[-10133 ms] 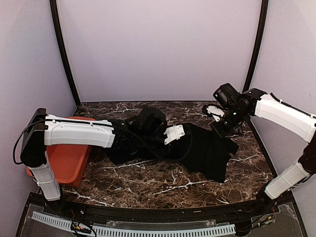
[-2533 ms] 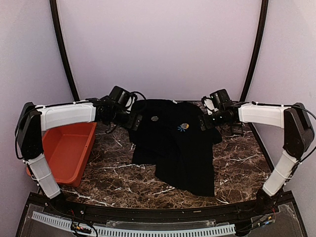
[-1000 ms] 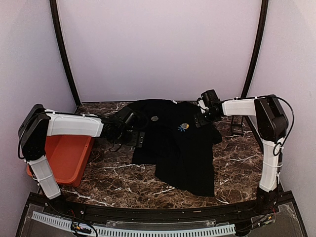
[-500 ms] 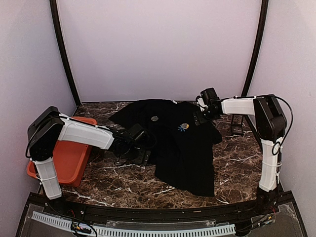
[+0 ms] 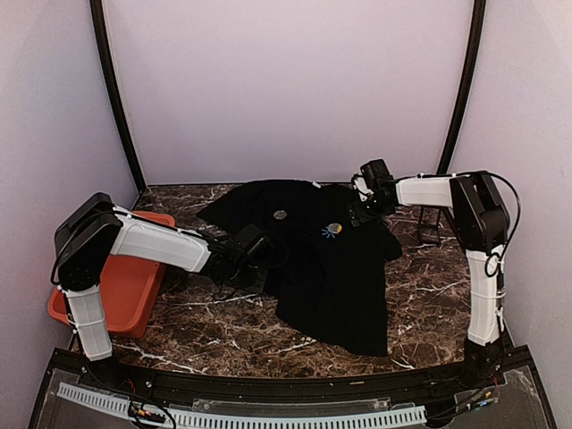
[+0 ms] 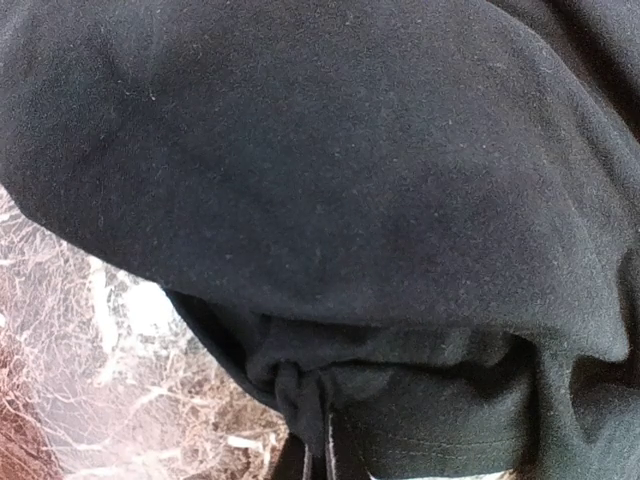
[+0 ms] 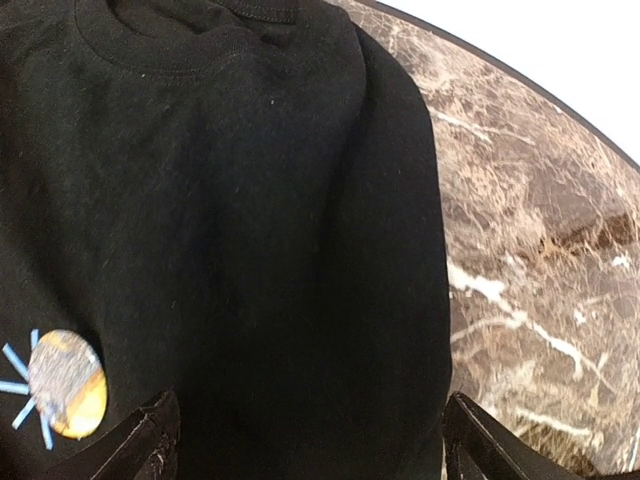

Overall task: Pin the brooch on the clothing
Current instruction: Flatten out the clothing with brooches at the center of the board.

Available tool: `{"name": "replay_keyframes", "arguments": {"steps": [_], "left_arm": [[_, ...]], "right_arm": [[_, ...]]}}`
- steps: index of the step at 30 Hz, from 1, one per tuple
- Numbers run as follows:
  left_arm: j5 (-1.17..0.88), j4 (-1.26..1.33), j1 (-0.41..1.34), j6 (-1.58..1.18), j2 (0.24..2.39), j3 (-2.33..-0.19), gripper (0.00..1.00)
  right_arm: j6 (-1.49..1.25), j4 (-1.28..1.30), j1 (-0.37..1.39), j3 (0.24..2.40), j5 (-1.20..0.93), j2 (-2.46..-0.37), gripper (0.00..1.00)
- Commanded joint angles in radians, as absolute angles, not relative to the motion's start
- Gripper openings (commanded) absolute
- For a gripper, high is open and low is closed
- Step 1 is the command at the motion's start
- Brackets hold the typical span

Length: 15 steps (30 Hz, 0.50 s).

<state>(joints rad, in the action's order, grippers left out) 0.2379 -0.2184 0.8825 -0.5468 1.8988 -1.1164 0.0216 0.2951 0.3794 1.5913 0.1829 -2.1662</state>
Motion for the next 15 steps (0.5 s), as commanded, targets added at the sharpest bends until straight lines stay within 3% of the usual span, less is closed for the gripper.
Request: {"name": "replay_keyframes", "arguments": {"steps": [1, 15], "left_arm": [[0.218, -0.361, 0.893, -0.560, 1.868, -1.022, 0.01], [0.153, -0.492, 0.895, -0.651, 1.453, -0.755, 0.01]], "right_arm": [[0.042, 0.312, 0.370, 1.640, 0.176, -2.232, 0.88], [-0.028, 0.435, 0.334, 1.806, 0.223, -2.357, 0.89]]}}
